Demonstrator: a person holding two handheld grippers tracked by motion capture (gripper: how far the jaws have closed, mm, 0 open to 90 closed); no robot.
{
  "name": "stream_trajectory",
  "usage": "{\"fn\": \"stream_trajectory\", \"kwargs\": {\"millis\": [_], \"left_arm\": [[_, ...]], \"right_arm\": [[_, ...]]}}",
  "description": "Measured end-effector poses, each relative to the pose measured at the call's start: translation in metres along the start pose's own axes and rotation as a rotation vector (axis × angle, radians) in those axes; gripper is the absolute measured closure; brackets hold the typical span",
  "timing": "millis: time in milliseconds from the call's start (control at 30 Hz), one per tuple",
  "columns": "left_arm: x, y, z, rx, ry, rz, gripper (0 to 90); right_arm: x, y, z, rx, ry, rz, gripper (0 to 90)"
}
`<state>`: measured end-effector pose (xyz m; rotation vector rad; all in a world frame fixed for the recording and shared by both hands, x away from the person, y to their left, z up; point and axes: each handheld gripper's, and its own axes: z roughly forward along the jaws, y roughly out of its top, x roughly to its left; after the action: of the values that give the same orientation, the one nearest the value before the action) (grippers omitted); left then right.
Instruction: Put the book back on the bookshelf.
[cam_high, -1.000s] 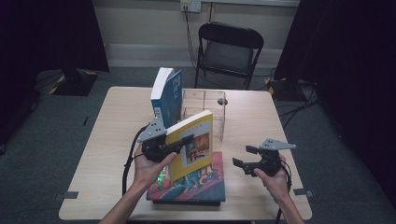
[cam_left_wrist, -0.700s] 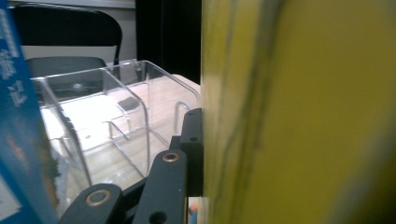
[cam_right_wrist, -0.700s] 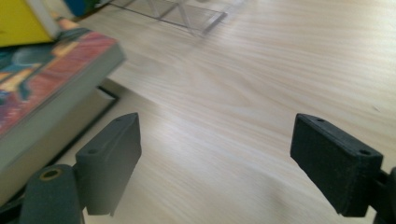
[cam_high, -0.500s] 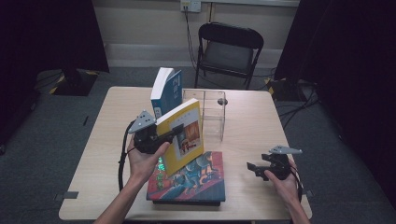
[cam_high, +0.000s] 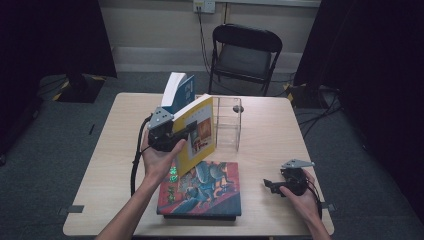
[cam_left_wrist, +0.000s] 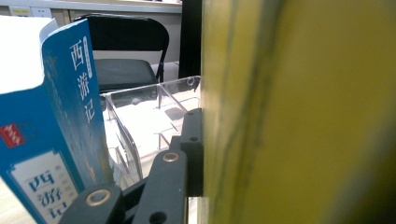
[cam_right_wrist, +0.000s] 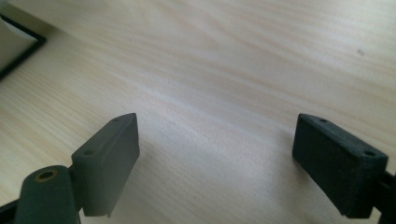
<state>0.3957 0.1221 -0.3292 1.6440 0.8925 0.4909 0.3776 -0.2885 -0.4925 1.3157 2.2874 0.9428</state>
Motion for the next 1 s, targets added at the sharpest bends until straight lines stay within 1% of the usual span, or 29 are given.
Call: {"fn": "stream_trajectory", "kwargs": {"millis": [100, 200, 233, 300, 367, 400, 433, 500, 567, 600, 633, 700, 733, 767, 833, 867, 900, 1000], "left_arm": [[0.000, 0.004, 0.005, -0.003, 0.028, 0.028, 75.7], [0.002, 0.008, 0.012, -0.001, 0.056, 0.048, 75.7], [0.002, 0.009, 0.015, -0.004, 0.063, 0.041, 75.8], [0.003, 0.011, 0.021, -0.002, 0.075, 0.048, 75.7], [0.001, 0.013, 0.026, 0.009, 0.081, 0.081, 75.7], [-0.001, 0.014, 0.028, 0.012, 0.098, 0.099, 75.7], [-0.001, 0.015, 0.030, 0.008, 0.103, 0.100, 75.7], [-0.002, 0.016, 0.036, 0.003, 0.118, 0.094, 75.7], [-0.003, 0.016, 0.042, 0.005, 0.129, 0.096, 75.7], [-0.005, 0.014, 0.046, 0.001, 0.145, 0.092, 75.8], [-0.006, 0.013, 0.050, 0.011, 0.147, 0.091, 75.8], [-0.008, 0.011, 0.058, 0.014, 0.163, 0.090, 75.7], [-0.007, 0.010, 0.061, 0.023, 0.163, 0.094, 75.8], [-0.007, 0.009, 0.065, 0.024, 0.170, 0.090, 75.7], [-0.003, 0.009, 0.068, 0.025, 0.168, 0.094, 75.7], [-0.001, 0.009, 0.070, 0.019, 0.171, 0.086, 75.7], [0.002, 0.009, 0.072, 0.012, 0.174, 0.068, 75.7], [0.009, 0.008, 0.079, -0.004, 0.177, 0.044, 75.7]], "right_arm": [[0.001, -0.003, 0.003, -0.031, -0.015, -0.038, 13.3], [0.001, -0.006, 0.004, -0.056, -0.019, -0.037, 12.2], [0.001, -0.006, 0.004, -0.058, -0.019, -0.036, 12.2], [0.001, -0.006, 0.004, -0.058, -0.020, -0.036, 12.2], [0.002, -0.007, 0.004, -0.058, -0.021, -0.035, 12.3], [0.002, -0.007, 0.004, -0.059, -0.023, -0.035, 12.3], [0.002, -0.007, 0.004, -0.059, -0.023, -0.034, 12.3], [0.002, -0.007, 0.004, -0.059, -0.023, -0.034, 12.3], [0.002, -0.007, 0.004, -0.059, -0.023, -0.034, 12.3], [0.002, -0.007, 0.004, -0.059, -0.023, -0.034, 12.3], [0.002, -0.007, 0.004, -0.059, -0.023, -0.034, 12.3], [0.002, -0.007, 0.004, -0.059, -0.023, -0.034, 12.3], [0.002, -0.007, 0.004, -0.059, -0.023, -0.034, 12.3], [0.002, -0.007, 0.004, -0.059, -0.023, -0.034, 12.3], [0.002, -0.007, 0.004, -0.059, -0.023, -0.034, 12.3], [0.002, -0.007, 0.004, -0.059, -0.023, -0.034, 12.3], [0.002, -0.007, 0.004, -0.059, -0.023, -0.034, 12.3], [0.002, -0.007, 0.004, -0.059, -0.021, -0.035, 12.3]]}}
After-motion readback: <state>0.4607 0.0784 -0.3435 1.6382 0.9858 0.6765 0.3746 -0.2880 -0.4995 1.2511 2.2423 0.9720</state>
